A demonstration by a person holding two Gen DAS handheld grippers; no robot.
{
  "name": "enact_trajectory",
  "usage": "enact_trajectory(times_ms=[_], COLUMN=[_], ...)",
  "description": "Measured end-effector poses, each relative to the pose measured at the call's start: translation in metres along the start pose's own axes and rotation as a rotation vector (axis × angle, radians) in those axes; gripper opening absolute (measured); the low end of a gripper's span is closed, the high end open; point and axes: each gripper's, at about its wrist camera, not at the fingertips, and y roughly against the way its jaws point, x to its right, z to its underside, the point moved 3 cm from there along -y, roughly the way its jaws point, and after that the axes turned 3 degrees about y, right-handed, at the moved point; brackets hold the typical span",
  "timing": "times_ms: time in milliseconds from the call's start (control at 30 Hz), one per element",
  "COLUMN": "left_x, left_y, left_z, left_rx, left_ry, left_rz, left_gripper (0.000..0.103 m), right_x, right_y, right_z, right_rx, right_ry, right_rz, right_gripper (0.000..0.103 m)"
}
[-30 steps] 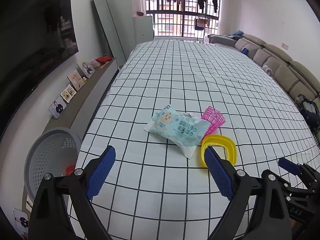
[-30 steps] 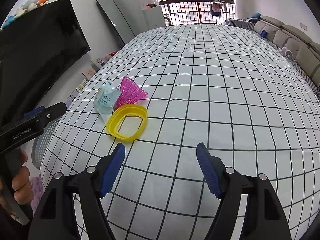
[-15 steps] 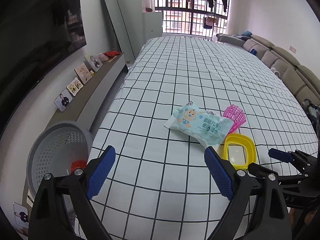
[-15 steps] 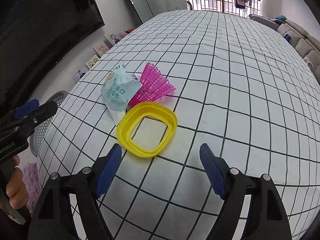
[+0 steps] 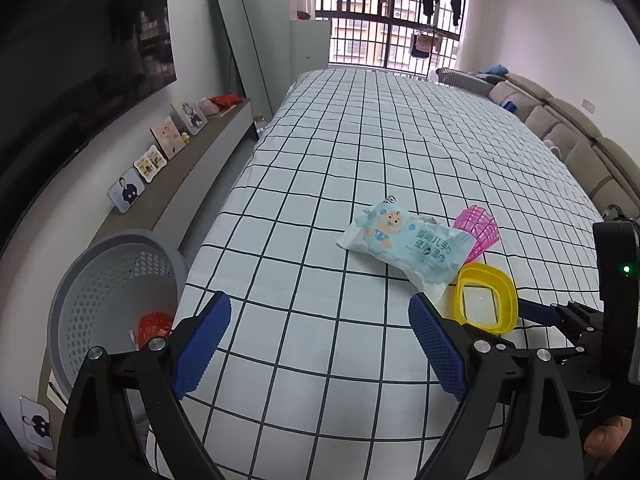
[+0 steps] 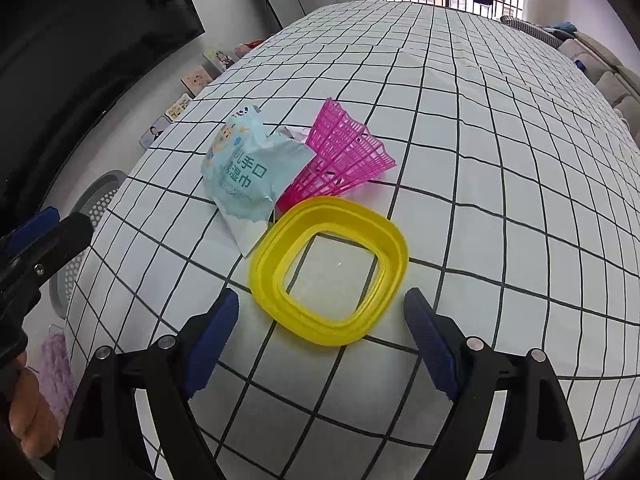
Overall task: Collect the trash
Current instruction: 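Grasp the yellow square lid by its rim with the right gripper, then grasp the blue wipes pack with the left gripper while the right gripper holds the lid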
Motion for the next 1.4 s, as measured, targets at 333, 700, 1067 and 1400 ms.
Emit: enact_trajectory(times_ms=[333, 700, 1067, 1400], left_x=[-0.002, 0.012, 0.040, 0.053], left_y=[-0.004, -0.015, -0.020, -0.022], left_z=[0.001, 0.002, 0.002, -0.017], left_rx=[-0.008, -0.033, -0.047, -0.025], left_ry=[0.008, -0.012, -0.030, -0.017], left_rz=[0.005, 0.015, 0.031, -0.003], left_gripper=[0.089, 0.089, 0.089, 0.089], right_x=[-0.008, 0.031, 0.077, 0.088], right_y=[-0.008, 0.026, 0.052, 0.052], right_z=[-0.007, 0.010, 0.019, 0.010], right_rx=[0.046, 0.117, 0.144, 0.176], right_ry=[0.044, -0.057, -0.077, -0.068], right_rz=[0.072, 0.052, 0.102, 0.093], right_gripper=[0.077, 0.072, 0.072, 0.072])
